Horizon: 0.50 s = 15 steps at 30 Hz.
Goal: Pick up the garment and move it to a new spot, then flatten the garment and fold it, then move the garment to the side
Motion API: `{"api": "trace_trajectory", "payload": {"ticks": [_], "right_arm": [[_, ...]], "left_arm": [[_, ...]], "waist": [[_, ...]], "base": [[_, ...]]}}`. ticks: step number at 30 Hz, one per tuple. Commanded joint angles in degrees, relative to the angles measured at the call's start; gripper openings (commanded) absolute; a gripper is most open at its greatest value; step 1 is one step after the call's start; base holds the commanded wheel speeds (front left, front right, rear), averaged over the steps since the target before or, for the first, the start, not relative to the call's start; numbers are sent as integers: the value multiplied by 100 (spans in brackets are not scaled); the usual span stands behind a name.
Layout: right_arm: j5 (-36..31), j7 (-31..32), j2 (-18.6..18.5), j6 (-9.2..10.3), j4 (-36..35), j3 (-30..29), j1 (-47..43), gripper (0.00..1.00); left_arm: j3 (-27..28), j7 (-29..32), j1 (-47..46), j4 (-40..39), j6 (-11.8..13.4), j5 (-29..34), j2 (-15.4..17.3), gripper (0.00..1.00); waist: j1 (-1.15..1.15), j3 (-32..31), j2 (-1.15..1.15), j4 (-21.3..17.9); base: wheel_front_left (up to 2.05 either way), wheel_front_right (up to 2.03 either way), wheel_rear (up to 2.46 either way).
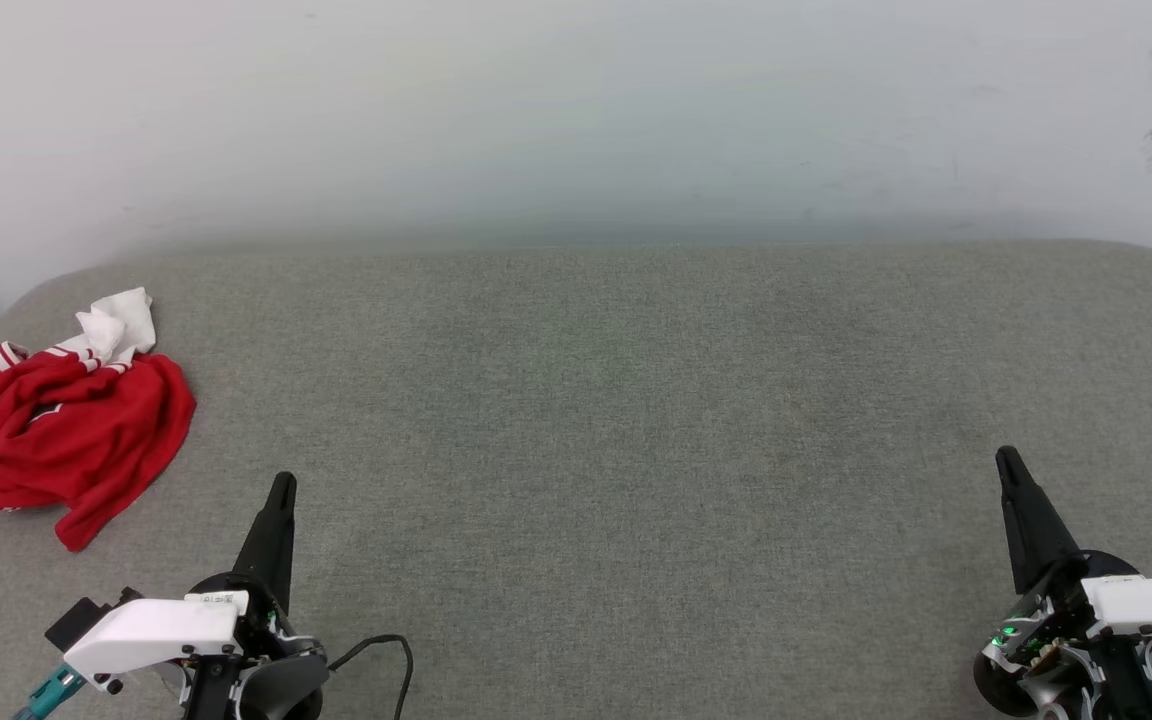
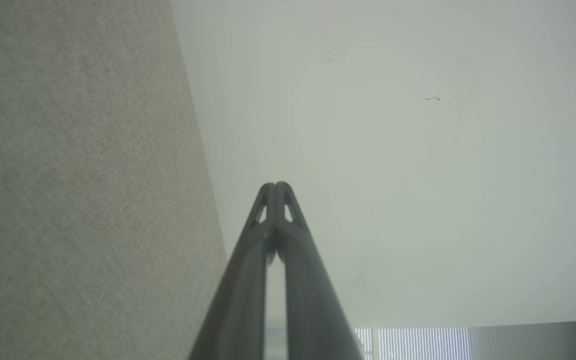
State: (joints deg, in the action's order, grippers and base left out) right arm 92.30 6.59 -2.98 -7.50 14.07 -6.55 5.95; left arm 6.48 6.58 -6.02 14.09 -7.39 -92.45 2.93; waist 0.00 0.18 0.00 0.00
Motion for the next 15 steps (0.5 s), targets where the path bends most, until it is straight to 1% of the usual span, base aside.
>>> {"api": "trace_trajectory", "payload": {"ticks": [1, 6, 7, 9, 10, 11, 12, 15], "right_arm": [[22, 5, 25, 2, 7, 7, 59, 0], [22, 5, 25, 2, 7, 6, 59, 0], [-1, -2, 0, 0, 0, 2, -1, 100], [-3, -6, 2, 1, 84, 6, -68, 100], [-4, -8, 3, 1, 134, 10, -124, 0], [-4, -8, 4, 1, 182, 9, -182, 0], [-9, -20, 4, 1, 201, 19, -216, 100], [-62, -112, 5, 1, 138, 76, -250, 100]], "left_arm": [[15, 9, -46, 2, -20, 11, -5, 0], [15, 9, -46, 2, -20, 11, -5, 0], [0, -2, 1, 1, 0, 1, 0, 100], [-19, -8, 68, 89, 5, 3, -11, 100], [-26, -10, 125, 136, 7, 4, -19, 0], [-31, -9, 183, 195, 7, 4, -24, 0], [-42, -22, 219, 211, 6, 12, -27, 100], [-78, -113, 256, 147, 6, 77, -26, 100]], "waist": [[0, 0, 0, 0], [0, 0, 0, 0], [0, 0, 0, 0], [0, 0, 0, 0], [0, 1, 0, 0], [0, 1, 0, 0], [0, 3, 0, 0], [0, 4, 0, -3]], "base": [[0, 0, 0], [0, 0, 0], [0, 0, 0], [0, 0, 0], [0, 0, 0], [0, 0, 0], [0, 0, 0], [0, 0, 0]]}}
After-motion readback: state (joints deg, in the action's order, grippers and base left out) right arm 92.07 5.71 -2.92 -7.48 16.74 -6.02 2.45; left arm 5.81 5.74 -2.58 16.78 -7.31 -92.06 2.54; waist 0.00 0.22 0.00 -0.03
